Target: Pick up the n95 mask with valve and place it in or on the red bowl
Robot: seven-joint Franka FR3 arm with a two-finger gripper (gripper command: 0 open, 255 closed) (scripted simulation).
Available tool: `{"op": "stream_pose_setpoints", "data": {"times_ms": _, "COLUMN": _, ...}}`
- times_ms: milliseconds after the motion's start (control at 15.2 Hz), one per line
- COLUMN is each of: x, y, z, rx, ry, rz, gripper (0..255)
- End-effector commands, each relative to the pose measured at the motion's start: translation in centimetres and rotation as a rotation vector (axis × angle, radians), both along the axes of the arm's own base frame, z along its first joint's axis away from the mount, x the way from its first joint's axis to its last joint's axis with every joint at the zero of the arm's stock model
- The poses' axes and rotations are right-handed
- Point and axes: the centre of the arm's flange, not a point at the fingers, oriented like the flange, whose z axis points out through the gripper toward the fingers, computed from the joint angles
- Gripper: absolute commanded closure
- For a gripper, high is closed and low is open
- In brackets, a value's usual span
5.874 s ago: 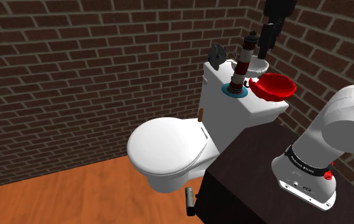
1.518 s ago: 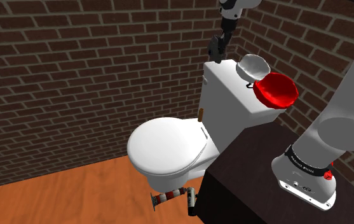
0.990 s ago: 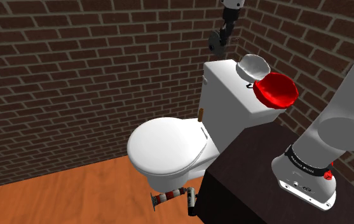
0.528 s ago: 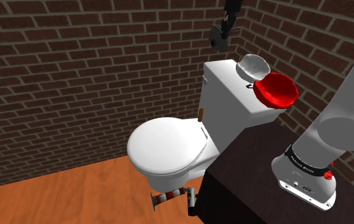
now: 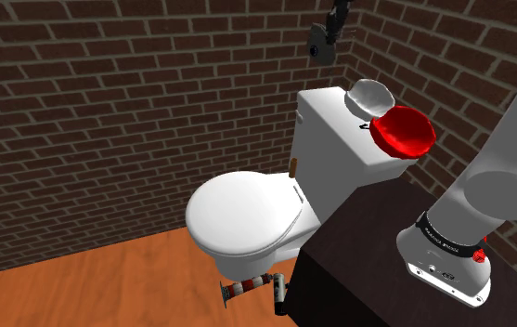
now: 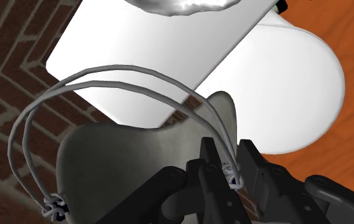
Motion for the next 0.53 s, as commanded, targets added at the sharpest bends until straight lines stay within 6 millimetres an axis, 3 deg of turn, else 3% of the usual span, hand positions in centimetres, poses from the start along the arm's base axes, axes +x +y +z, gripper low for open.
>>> {"op": "stream_pose_setpoints", "data": {"times_ms": 0, "x": -1.3, "y": 0.4, "z": 0.5, "rx": 0.0, "ry": 0.0, "rz": 0.0, "gripper": 255}}
{"op": "stream_pose_setpoints", "data": {"times_ms": 462, "x": -10.2, "y": 2.7, "z": 1.1, "rx": 0.0, "ry": 0.0, "rz": 0.0, "gripper": 255}}
